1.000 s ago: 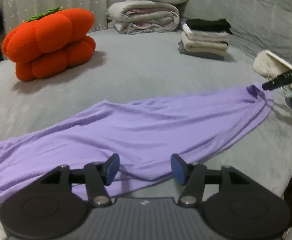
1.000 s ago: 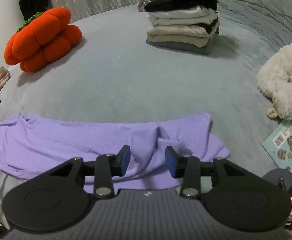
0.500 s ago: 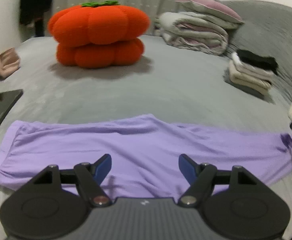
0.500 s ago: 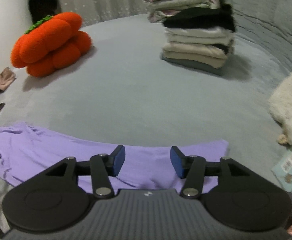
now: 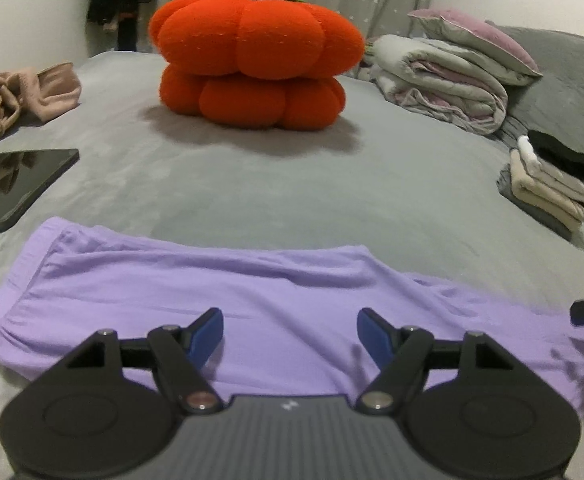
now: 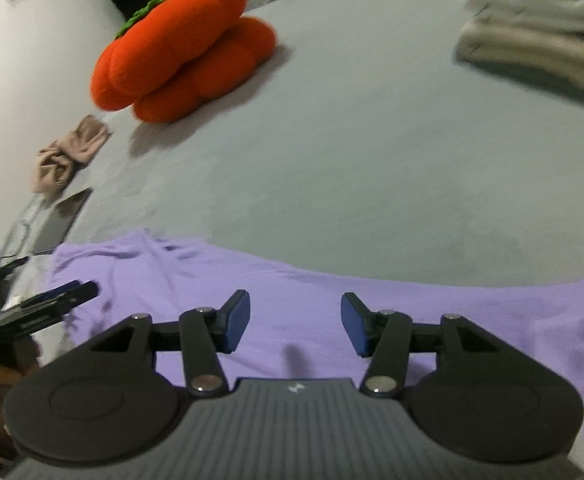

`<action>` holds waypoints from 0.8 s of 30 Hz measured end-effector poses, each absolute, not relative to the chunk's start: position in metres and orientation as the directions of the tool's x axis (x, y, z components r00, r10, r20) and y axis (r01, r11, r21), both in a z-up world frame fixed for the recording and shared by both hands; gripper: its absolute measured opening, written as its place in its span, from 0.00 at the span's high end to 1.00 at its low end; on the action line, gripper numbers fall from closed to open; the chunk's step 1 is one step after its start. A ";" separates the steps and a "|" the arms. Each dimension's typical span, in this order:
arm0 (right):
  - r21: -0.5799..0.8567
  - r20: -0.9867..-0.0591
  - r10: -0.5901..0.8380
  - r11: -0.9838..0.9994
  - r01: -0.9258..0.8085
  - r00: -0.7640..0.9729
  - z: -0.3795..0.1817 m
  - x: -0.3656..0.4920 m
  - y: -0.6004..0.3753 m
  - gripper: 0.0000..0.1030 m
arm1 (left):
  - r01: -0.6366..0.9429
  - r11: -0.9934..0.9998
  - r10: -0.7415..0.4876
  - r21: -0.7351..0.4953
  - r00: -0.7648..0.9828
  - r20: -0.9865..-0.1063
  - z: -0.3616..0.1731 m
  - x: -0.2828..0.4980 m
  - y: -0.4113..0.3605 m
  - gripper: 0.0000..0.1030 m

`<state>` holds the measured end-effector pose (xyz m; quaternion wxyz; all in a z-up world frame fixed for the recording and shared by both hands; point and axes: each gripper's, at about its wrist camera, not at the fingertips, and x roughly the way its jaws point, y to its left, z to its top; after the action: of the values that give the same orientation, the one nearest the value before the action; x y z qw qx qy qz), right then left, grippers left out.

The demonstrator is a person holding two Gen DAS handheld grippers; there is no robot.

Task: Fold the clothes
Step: 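Move both grippers over the lavender garment waistband edge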

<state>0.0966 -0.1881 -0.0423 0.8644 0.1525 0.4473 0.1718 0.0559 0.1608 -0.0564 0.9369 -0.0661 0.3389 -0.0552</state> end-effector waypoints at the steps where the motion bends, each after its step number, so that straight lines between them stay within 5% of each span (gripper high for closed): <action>1: 0.434 -0.720 0.452 0.885 -0.167 0.526 -0.044 0.100 -0.183 0.47 | 0.054 0.986 -0.143 -0.159 0.766 -0.627 -0.057 0.057 0.162 0.27; 24: 0.701 -0.627 0.712 0.693 -0.170 0.316 -0.075 0.148 -0.136 0.47 | -0.004 0.990 -0.087 -0.144 0.781 -0.619 -0.068 0.068 0.198 0.35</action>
<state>0.1481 -0.1357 -0.0750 0.7663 0.2661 0.5090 0.2879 0.0681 0.1982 -0.0678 0.9410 -0.0687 0.3305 -0.0219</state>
